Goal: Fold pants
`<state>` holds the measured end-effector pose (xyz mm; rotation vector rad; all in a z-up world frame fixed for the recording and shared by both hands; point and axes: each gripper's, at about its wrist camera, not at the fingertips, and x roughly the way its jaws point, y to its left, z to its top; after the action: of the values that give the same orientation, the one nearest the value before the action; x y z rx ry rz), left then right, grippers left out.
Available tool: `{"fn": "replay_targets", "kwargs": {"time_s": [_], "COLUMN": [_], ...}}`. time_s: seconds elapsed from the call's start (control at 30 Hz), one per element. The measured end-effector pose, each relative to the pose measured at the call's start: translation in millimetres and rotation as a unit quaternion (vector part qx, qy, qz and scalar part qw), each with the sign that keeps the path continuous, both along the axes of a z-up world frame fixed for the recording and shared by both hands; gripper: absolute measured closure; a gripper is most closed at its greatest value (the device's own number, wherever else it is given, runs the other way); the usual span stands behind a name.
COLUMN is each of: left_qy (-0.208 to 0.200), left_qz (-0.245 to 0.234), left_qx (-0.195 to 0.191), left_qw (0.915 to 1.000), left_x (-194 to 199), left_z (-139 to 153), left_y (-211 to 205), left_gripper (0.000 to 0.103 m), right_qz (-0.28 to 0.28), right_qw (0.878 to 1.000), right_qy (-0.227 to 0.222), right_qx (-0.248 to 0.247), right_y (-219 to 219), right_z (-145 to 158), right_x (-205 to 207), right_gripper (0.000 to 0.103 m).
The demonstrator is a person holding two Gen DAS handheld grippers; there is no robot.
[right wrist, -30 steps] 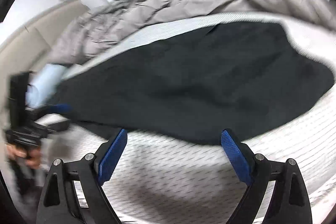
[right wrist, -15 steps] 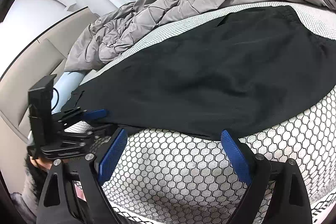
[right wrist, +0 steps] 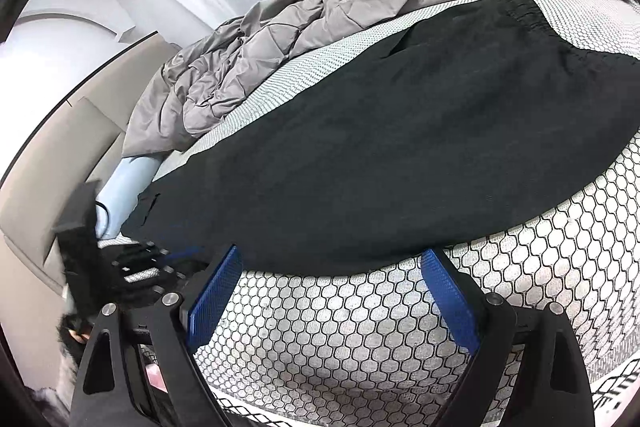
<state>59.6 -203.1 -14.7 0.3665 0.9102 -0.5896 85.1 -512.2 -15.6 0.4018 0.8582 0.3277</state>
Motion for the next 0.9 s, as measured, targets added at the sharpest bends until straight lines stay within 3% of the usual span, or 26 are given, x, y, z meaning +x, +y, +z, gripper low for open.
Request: {"fn": "replay_targets", "kwargs": {"time_s": [0.03,0.07,0.1,0.23,0.33,0.47,0.5,0.53,0.57,0.6,0.63,0.7,0.77,0.83,0.9], "left_qy": [0.001,-0.001,-0.004,-0.009,0.002,0.039,0.034,0.027,0.025,0.028,0.032,0.039,0.048,0.061,0.07], "left_qz": [-0.001,-0.001,0.003,0.02,0.077,0.095,0.092,0.09,0.088,0.087,0.087,0.1,0.117,0.137,0.171], "left_qx": [-0.011,-0.035,-0.061,-0.143,-0.149,-0.078,-0.064,-0.061,-0.058,-0.059,-0.064,-0.073,-0.09,-0.114,-0.142], "left_qw": [0.9999,0.9994,0.9981,0.9895,0.9858,0.9917,0.9931,0.9937,0.9941,0.9941,0.9936,0.9916,0.9879,0.982,0.9724], "left_x": [-1,-3,-4,0,21,43,42,39,36,36,36,37,35,40,40], "left_z": [4,12,20,40,29,-11,-16,-17,-15,-16,-15,-15,-12,-10,-4], "left_y": [1,7,13,32,27,3,-1,-4,-4,-4,0,11,27,46,73], "left_gripper": [0.068,0.047,0.033,0.017,0.015,0.015,0.015,0.014,0.014,0.014,0.014,0.014,0.014,0.014,0.014], "right_qz": [-0.002,-0.007,-0.016,-0.097,-0.159,-0.197,-0.197,-0.2,-0.207,-0.21,-0.209,-0.228,-0.262,-0.301,-0.3], "right_qw": [1.0,1.0,1.0,0.994,0.985,0.973,0.975,0.976,0.975,0.973,0.971,0.968,0.962,0.952,0.95], "right_qy": [-0.002,-0.005,-0.009,-0.019,-0.008,0.019,0.022,0.026,0.033,0.041,0.037,0.003,-0.015,0.025,0.036], "right_qx": [0.004,0.008,0.012,0.036,0.072,0.118,0.097,0.083,0.077,0.085,0.108,0.106,0.069,0.053,0.08], "right_y": [-2,-7,-13,-55,-86,-112,-115,-118,-122,-128,-137,-149,-162,-179,-185], "right_z": [2,3,5,10,4,-8,-6,-6,-7,-9,-8,3,12,0,-5], "right_x": [-3,-7,-11,-22,-22,5,19,27,34,39,38,26,14,13,10], "right_gripper": [0.01,0.01,0.01,0.01,0.01,0.021,0.03,0.053,0.067,0.093,0.099,0.1,0.1,0.097,0.094]}}
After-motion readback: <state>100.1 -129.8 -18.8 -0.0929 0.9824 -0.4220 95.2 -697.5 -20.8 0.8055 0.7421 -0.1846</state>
